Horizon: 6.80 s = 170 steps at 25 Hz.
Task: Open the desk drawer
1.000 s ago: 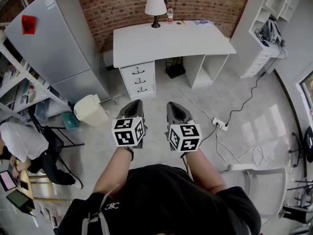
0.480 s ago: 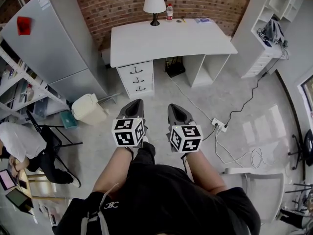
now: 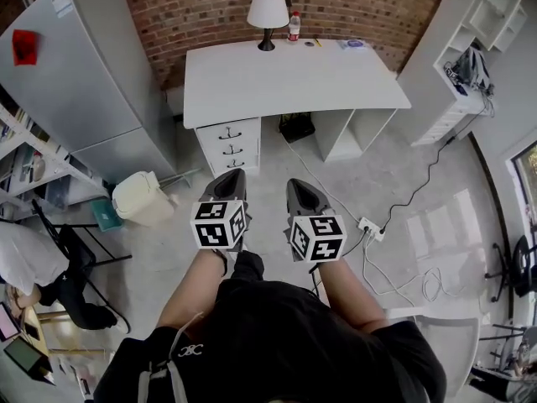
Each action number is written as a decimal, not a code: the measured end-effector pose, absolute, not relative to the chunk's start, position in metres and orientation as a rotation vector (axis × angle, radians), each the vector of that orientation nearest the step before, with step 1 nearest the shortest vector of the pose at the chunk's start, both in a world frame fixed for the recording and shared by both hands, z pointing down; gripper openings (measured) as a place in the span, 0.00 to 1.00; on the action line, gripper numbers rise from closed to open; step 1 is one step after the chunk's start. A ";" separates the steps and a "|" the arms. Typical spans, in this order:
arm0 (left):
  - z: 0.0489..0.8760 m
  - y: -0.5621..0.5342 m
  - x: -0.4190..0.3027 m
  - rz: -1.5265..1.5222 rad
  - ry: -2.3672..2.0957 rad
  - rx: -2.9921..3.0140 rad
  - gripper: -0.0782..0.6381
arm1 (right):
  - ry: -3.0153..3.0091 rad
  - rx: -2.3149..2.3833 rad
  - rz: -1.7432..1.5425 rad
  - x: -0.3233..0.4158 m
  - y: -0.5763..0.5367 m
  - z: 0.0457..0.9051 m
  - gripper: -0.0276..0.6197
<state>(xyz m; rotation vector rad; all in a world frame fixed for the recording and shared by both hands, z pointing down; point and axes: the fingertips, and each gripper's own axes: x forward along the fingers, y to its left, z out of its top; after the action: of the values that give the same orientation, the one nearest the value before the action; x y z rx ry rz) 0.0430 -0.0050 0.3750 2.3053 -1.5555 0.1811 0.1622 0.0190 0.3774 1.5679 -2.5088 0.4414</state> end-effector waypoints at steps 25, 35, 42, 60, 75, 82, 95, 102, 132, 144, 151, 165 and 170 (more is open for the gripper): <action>0.441 -0.219 -0.049 0.188 -1.539 2.091 0.11 | -2.443 1.439 0.403 0.088 -0.216 0.389 0.03; 0.521 -0.242 -0.054 0.167 -1.698 1.763 0.11 | -2.502 1.056 0.416 0.074 -0.280 0.422 0.03; 0.605 -0.251 -0.043 -0.370 -1.563 1.347 0.11 | -2.485 0.853 0.400 0.073 -0.317 0.452 0.03; 0.796 -0.324 -0.060 -0.871 -1.354 1.008 0.11 | -2.224 0.745 0.216 0.103 -0.330 0.557 0.03; 0.851 -0.375 -0.087 -1.006 -1.327 0.964 0.22 | -2.081 0.642 0.141 0.104 -0.321 0.647 0.03; 0.862 -0.395 -0.094 -1.014 -1.316 0.963 0.14 | -2.062 0.689 0.200 0.111 -0.332 0.655 0.03; 0.857 -0.373 -0.090 -0.991 -1.283 0.972 0.13 | -2.073 0.690 0.287 0.106 -0.324 0.653 0.03; 0.857 -0.338 -0.083 -0.953 -1.286 0.944 0.13 | -2.094 0.677 0.309 0.096 -0.322 0.649 0.03; 0.693 -0.240 -0.102 -0.106 -1.778 1.359 0.10 | -2.248 0.677 0.446 0.035 -0.292 0.598 0.03; 0.515 -0.244 -0.126 0.111 -1.937 1.591 0.10 | -2.513 0.750 0.494 -0.016 -0.301 0.491 0.03; 0.438 -0.269 -0.124 0.178 -2.035 1.720 0.10 | -2.676 0.862 0.401 -0.017 -0.320 0.419 0.03; 0.363 -0.298 -0.107 0.169 -2.115 1.795 0.10 | -2.820 0.968 0.270 -0.003 -0.342 0.345 0.03; 0.360 -0.301 -0.105 0.164 -2.130 1.791 0.10 | -2.823 0.951 0.255 -0.004 -0.343 0.344 0.03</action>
<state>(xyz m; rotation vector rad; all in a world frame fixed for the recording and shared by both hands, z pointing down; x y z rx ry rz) -0.1046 -0.3007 0.3602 1.7907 -2.1303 0.1638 -0.0040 -0.3430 0.3441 0.9508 -2.8234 0.2553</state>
